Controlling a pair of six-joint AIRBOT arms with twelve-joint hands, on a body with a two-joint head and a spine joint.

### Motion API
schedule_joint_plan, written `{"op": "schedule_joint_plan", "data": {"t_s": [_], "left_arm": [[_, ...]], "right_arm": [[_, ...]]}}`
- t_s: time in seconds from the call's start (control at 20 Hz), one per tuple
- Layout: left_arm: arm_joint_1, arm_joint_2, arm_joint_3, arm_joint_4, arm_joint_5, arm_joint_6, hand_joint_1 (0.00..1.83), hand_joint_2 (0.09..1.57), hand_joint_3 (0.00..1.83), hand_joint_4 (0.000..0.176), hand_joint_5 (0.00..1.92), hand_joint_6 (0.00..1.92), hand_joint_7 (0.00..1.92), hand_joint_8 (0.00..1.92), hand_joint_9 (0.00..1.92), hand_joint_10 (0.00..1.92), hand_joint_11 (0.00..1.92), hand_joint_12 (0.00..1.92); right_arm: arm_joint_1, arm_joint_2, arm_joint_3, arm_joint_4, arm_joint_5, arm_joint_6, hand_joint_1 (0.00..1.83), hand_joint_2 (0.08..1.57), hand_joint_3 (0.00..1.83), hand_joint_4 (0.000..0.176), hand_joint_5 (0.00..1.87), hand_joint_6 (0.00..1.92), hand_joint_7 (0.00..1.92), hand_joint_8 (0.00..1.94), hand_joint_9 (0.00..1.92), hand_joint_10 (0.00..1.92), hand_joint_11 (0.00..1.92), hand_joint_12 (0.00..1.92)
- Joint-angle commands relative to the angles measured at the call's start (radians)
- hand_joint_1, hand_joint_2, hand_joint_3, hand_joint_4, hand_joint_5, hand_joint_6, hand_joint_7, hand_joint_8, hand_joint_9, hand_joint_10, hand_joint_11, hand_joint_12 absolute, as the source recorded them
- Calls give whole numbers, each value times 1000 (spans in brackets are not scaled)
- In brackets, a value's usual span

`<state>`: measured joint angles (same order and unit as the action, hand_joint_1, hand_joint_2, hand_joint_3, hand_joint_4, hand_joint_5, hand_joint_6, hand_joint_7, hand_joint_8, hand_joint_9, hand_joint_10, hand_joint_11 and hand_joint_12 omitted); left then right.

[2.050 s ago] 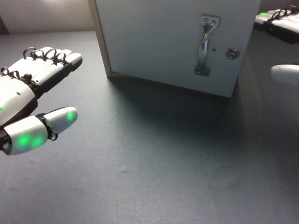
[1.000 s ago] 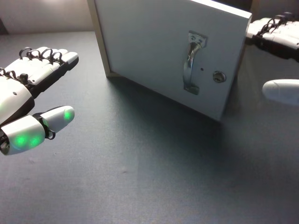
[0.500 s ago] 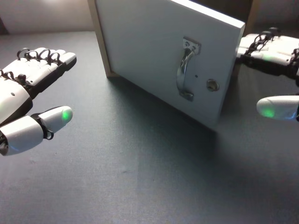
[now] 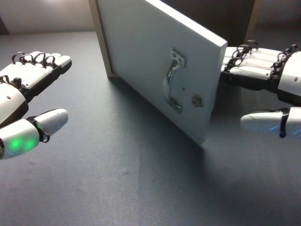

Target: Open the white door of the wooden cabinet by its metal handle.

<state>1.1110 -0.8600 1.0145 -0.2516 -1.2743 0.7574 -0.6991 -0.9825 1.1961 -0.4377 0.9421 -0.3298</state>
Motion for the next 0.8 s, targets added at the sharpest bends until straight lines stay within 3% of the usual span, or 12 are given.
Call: {"op": "schedule_joint_plan", "data": {"t_s": [0.0, 0.4, 0.55, 0.65, 0.75], "left_arm": [[1, 12, 1, -17, -132, -4, 0, 1530, 15, 0, 0, 0, 0, 0, 0, 0, 0, 0], [36, 25, -6, -48, -155, -4, 0, 1545, 15, 0, 0, 0, 0, 0, 0, 0, 0, 0], [43, 27, -8, -56, -163, -3, 0, 1495, 0, 0, 0, 0, 0, 0, 0, 0, 0, 0], [46, 27, -8, -58, -164, -3, 0, 1461, 0, 0, 0, 0, 0, 0, 0, 0, 0, 0], [46, 27, -9, -58, -166, -3, 0, 1534, 9, 0, 0, 0, 0, 0, 0, 0, 0, 0]], "right_arm": [[17, -5, -3, 25, 112, 8, 283, 1403, 0, 0, 79, 3, 76, 8, 1, 0, 0, 0], [20, -65, 1, -19, 135, 28, 76, 1429, 6, 0, 0, 0, 0, 0, 0, 0, 0, 0], [35, -87, 4, -37, 137, 33, 354, 1354, 0, 0, 69, 13, 9, 2, 0, 0, 0, 0], [43, -103, 10, -46, 137, 39, 279, 1383, 3, 0, 71, 6, 1, 0, 0, 0, 0, 0], [50, -123, 12, -47, 137, 39, 222, 1404, 7, 0, 62, 5, 4, 1, 0, 0, 0, 0]]}}
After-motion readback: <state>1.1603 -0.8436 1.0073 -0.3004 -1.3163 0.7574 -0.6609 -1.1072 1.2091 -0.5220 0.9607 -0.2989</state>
